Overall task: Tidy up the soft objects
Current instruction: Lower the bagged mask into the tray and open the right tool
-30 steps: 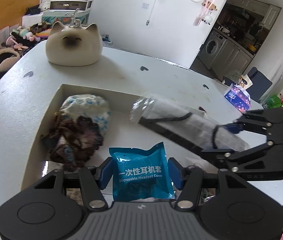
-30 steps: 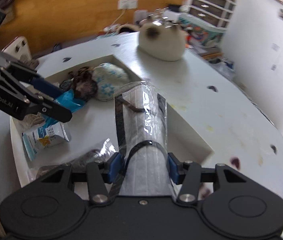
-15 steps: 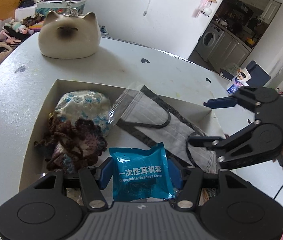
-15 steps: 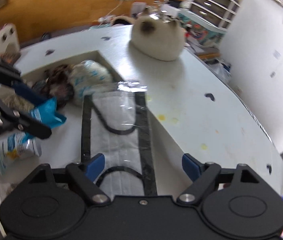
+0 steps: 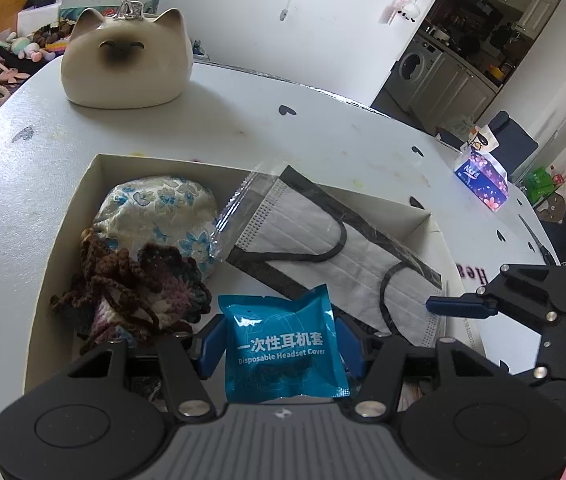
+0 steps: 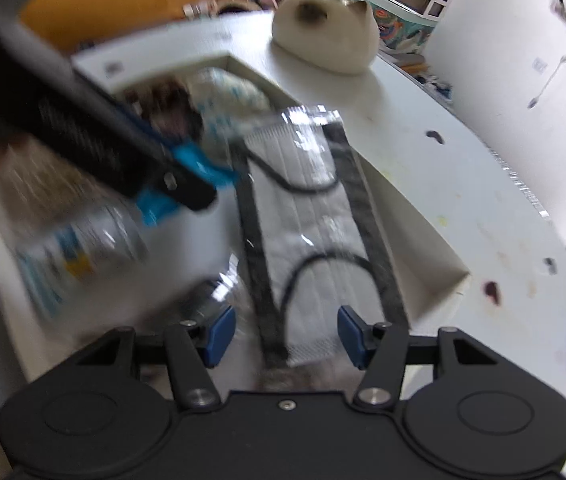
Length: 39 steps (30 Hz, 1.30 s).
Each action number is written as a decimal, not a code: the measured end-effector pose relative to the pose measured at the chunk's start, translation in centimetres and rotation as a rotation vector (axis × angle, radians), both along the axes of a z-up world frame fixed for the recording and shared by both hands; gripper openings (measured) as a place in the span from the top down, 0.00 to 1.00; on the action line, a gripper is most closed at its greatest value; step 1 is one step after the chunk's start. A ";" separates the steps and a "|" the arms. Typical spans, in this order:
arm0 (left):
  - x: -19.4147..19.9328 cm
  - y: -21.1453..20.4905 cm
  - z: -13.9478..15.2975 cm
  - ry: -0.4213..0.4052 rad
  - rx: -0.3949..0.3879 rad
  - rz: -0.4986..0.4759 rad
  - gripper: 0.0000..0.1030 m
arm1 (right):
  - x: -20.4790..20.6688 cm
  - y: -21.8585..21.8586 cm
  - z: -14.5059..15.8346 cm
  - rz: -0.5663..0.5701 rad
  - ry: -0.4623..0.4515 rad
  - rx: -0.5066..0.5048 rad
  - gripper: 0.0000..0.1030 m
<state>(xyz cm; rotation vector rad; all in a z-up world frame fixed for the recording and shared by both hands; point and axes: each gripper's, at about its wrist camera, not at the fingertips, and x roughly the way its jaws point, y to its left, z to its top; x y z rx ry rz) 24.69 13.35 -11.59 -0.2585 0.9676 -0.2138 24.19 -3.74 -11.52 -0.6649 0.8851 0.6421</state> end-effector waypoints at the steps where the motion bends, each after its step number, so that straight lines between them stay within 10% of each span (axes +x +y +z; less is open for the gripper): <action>1: 0.0 0.0 0.0 0.000 0.000 -0.003 0.43 | 0.1 -0.1 -0.2 -0.009 -0.023 -0.028 0.48; 10: 0.2 -0.3 -0.5 0.025 0.009 -0.026 0.43 | 2.9 -2.6 0.8 -0.191 -0.130 -0.088 0.56; 19: 0.8 -0.6 -1.1 0.056 0.046 -0.051 0.43 | 5.7 -1.5 2.0 -0.267 0.095 0.251 0.70; 27: 0.9 -0.8 -2.1 0.112 0.078 -0.095 0.43 | 4.7 0.4 -0.6 -0.213 0.107 0.098 0.70; 39: 2.6 -1.5 -2.7 0.065 0.119 -0.097 0.42 | 5.8 -2.6 0.4 -0.356 0.099 0.196 0.70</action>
